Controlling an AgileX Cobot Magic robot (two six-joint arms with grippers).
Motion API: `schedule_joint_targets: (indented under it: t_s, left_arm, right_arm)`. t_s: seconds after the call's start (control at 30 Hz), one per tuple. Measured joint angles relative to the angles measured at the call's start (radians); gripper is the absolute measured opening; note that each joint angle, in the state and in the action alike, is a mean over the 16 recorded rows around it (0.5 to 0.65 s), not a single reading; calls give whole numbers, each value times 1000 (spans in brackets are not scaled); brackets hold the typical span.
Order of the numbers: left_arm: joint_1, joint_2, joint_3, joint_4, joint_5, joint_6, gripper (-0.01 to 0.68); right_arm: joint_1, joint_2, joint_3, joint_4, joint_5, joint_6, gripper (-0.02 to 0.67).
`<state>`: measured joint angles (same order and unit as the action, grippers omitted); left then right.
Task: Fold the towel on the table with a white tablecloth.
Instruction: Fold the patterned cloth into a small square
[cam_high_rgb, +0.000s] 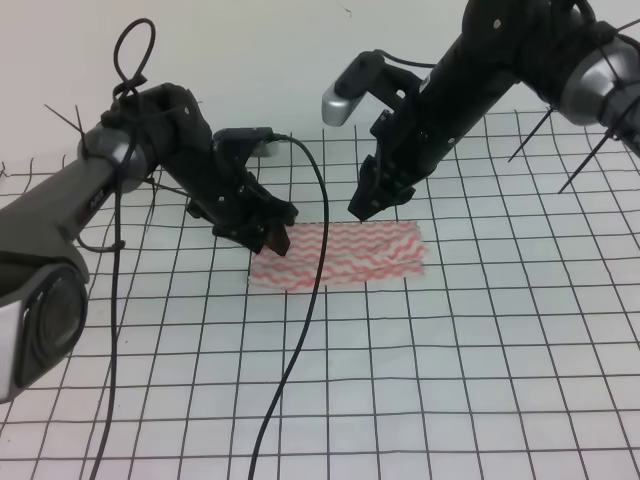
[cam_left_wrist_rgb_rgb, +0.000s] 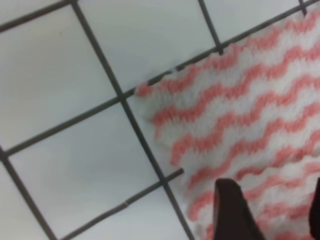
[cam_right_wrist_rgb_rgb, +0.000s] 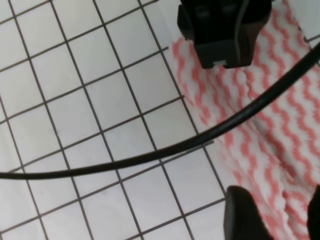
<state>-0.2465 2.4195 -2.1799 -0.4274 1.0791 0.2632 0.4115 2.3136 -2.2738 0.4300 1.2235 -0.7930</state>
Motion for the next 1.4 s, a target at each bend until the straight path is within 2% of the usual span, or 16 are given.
schedule_joint_targets:
  t_s: [0.13,0.27,0.77,1.4]
  left_arm:
    - [0,11,0,-8,2,-6,338]
    - [-1,22,0,-17,2,-3,325]
    - [-3,37,0,-75,16,50,144]
    - [-2,32,-9,-71,14,67,6]
  right_arm:
    - [0,0,0,2,0,0,282]
    - [0,-6,0,6,20,0,282]
    - [-1,-8,0,10,23,0,281]
    - [-2,-2,0,8,0,0,281]
